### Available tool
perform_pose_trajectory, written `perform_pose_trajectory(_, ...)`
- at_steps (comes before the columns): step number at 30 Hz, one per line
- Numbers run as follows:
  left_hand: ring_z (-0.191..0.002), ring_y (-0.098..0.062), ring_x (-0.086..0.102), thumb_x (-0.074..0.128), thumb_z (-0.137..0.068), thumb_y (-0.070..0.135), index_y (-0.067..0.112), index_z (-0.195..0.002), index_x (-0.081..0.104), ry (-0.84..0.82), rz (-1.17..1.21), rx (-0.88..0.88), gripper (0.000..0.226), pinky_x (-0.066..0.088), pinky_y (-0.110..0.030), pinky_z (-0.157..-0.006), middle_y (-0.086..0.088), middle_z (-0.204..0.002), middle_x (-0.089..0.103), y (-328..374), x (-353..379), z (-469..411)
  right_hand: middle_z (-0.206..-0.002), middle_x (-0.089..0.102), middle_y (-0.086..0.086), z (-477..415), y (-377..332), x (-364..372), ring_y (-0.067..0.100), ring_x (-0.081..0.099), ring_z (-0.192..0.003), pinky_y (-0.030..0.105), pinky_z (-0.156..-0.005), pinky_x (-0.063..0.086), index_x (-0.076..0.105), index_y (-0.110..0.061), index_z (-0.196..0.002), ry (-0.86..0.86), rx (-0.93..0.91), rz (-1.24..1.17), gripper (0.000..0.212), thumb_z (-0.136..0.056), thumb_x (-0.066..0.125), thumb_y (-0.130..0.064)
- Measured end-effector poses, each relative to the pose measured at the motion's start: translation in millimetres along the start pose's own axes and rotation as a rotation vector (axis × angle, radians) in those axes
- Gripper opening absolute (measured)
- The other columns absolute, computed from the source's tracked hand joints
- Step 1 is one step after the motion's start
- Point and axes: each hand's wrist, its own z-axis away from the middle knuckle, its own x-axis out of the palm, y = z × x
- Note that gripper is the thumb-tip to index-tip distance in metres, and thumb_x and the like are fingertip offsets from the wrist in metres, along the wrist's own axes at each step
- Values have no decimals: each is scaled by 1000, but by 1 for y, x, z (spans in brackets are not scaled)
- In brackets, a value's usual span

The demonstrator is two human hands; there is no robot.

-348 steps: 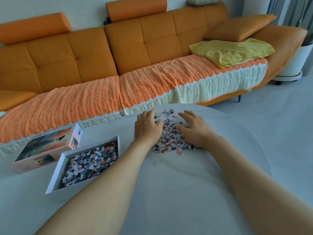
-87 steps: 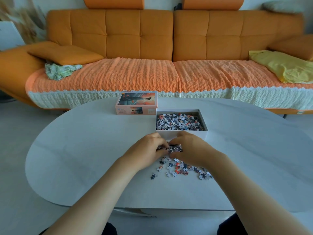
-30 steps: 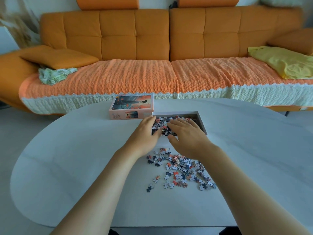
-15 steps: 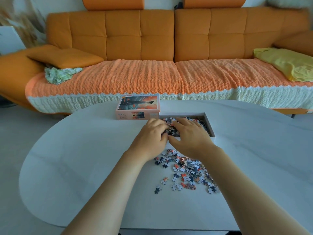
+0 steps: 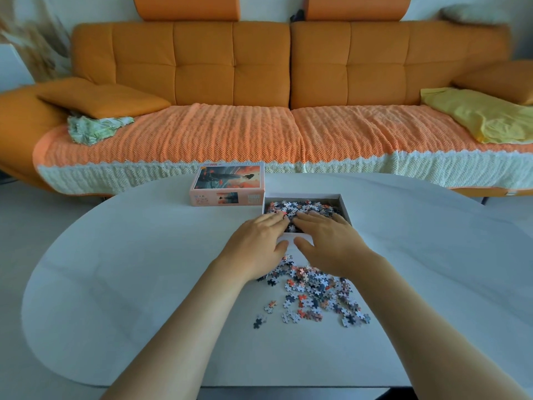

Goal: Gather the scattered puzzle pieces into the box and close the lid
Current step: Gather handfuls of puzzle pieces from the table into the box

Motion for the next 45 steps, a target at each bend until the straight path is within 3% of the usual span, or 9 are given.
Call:
perform_pose_trajectory(3, -148, -12, 11, 38, -102, 31, 15, -154, 23, -2, 9, 5, 56, 8, -25, -118, 2, -161, 17, 0, -1, 4, -158, 24, -9, 5, 9, -6, 13, 15, -148, 45, -121, 12, 39, -30, -146, 85, -75, -82, 48, -99, 43, -33)
perform_pose_trajectory(6, -148, -14, 11, 44, -101, 26, 15, -152, 28, 92, 58, 15, 55, 6, -27, -118, 1, -161, 19, -2, -2, 11, -138, 54, -1, 14, 15, -15, 20, 45, -131, 41, -108, 38, 62, -25, -128, 294, -145, -134, 40, -90, 56, -13)
perform_pose_trajectory(11, -109, -19, 52, 63, -88, 14, 12, -109, 67, 382, 92, 188, 22, 45, -39, -95, 0, -112, 61, 6, -6, 20, -95, 57, -17, 38, 19, -29, 3, 55, -74, 31, -73, 53, 72, -31, -101, 240, -136, -188, 28, -89, 56, -11)
perform_pose_trajectory(14, -102, -12, 54, 62, -89, 25, 17, -104, 67, 270, 157, 240, 18, 49, -35, -88, 6, -105, 62, 22, -3, 28, -115, 57, -18, 50, 23, -25, 3, 55, -88, 27, -86, 49, 66, -34, -117, 33, -79, -126, 32, -92, 54, -18)
perform_pose_trajectory(18, -130, -7, 34, 53, -81, 68, 28, -140, 44, -61, 87, 129, 71, 35, -29, -106, 12, -141, 43, 34, 9, 39, -138, 49, -20, 60, 20, -17, 8, 46, -125, 29, -105, 39, 57, -36, -131, -146, -34, -122, 49, -90, 48, -12)
perform_pose_trajectory(26, -137, -3, 24, 66, -78, 62, 35, -150, 23, -139, 229, 70, 88, 29, -28, -110, 15, -149, 29, 41, 5, 53, -134, 52, -16, 74, 17, -29, 6, 52, -114, 27, -99, 43, 54, -42, -131, -155, -7, -254, 47, -89, 56, -20)
perform_pose_trajectory(30, -142, -6, 11, 54, -71, 81, 32, -154, 14, -187, 74, 41, 105, 17, -31, -114, 15, -155, 17, 35, 5, 56, -123, 48, -12, 87, 30, -40, 8, 50, -102, 27, -89, 45, 41, -44, -139, -338, 102, -146, 79, -70, 80, -45)
perform_pose_trajectory(37, -133, -7, 23, 56, -80, 70, 31, -149, 34, -143, 113, 38, 82, 25, -29, -112, 14, -142, 33, 35, 12, 52, -112, 58, -9, 77, 17, -27, 11, 57, -91, 27, -80, 51, 59, -33, -128, -252, 160, -266, 55, -77, 78, -35)
perform_pose_trajectory(45, -127, -8, 32, 56, -89, 57, 30, -145, 42, -119, 128, 51, 64, 31, -31, -109, 15, -135, 42, 26, 10, 46, -132, 41, -6, 69, 7, -23, 14, 51, -103, 29, -87, 45, 39, -35, -143, -235, 138, -186, 72, -80, 66, -54)
